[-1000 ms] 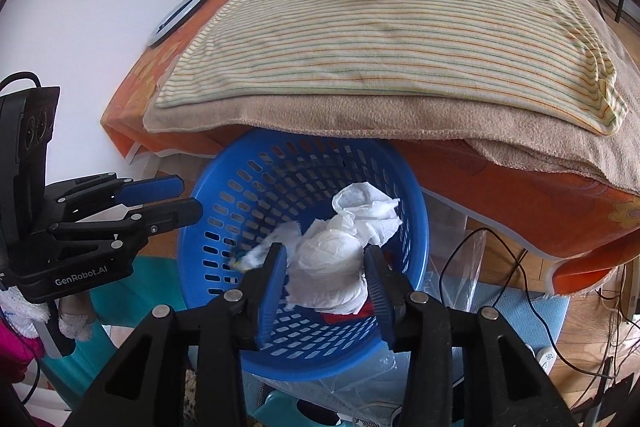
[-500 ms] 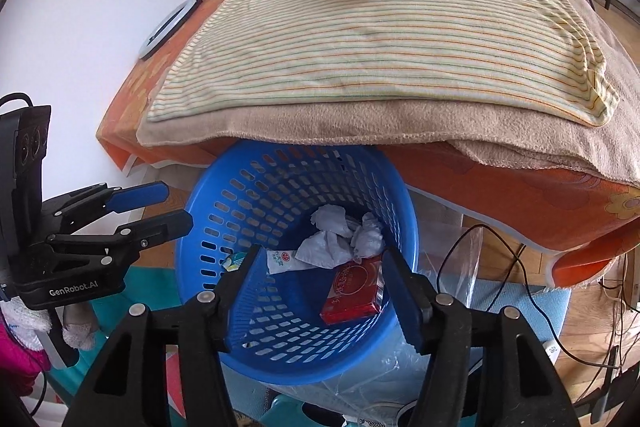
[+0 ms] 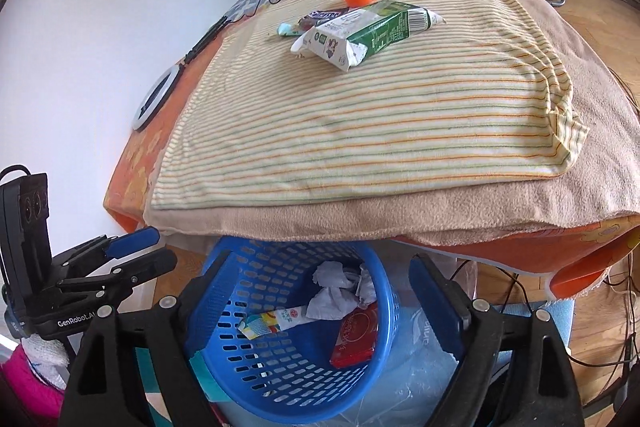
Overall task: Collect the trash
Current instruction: 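Move both tools back over the towel toward the milk carton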
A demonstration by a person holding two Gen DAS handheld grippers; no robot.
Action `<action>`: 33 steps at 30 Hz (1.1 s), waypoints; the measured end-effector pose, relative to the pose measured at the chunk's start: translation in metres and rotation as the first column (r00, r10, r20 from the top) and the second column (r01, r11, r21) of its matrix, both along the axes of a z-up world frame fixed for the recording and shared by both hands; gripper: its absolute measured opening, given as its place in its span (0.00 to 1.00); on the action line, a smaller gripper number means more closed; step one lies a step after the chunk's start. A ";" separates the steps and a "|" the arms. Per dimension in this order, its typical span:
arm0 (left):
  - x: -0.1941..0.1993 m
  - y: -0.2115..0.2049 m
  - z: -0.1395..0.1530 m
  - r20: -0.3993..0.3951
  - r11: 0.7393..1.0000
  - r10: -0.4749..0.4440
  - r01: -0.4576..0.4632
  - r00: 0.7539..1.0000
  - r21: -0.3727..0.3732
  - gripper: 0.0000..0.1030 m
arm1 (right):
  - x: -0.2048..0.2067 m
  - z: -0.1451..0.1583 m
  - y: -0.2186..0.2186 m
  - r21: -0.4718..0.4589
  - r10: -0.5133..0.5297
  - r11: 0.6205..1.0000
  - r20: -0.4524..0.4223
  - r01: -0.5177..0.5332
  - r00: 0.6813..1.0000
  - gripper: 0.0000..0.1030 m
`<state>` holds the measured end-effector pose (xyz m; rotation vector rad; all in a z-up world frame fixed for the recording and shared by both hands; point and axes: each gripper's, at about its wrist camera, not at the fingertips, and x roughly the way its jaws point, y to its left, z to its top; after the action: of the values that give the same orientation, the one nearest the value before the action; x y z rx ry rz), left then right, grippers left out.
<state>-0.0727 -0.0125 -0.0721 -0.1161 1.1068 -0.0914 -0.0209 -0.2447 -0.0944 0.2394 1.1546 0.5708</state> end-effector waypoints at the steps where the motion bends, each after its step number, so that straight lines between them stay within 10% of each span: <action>1: 0.006 0.000 0.004 0.008 1.000 -0.002 0.002 1.000 0.001 0.60 | 0.006 0.002 -0.003 0.011 -0.015 1.000 -0.001 0.015 1.000 0.86; 13: 0.094 0.016 0.032 0.050 1.000 0.015 -0.014 0.999 -0.021 0.60 | 0.091 0.016 -0.010 0.080 -0.141 0.987 0.014 0.139 0.990 0.86; 33: 0.235 0.034 -0.004 0.022 0.987 0.098 -0.094 0.995 -0.133 0.59 | 0.195 -0.049 0.009 0.263 -0.259 0.920 -0.147 0.290 0.955 0.84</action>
<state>0.1620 0.0220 -0.0758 -0.2851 1.0645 -0.0793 0.1745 -0.2358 -0.1430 0.6760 1.1188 0.4748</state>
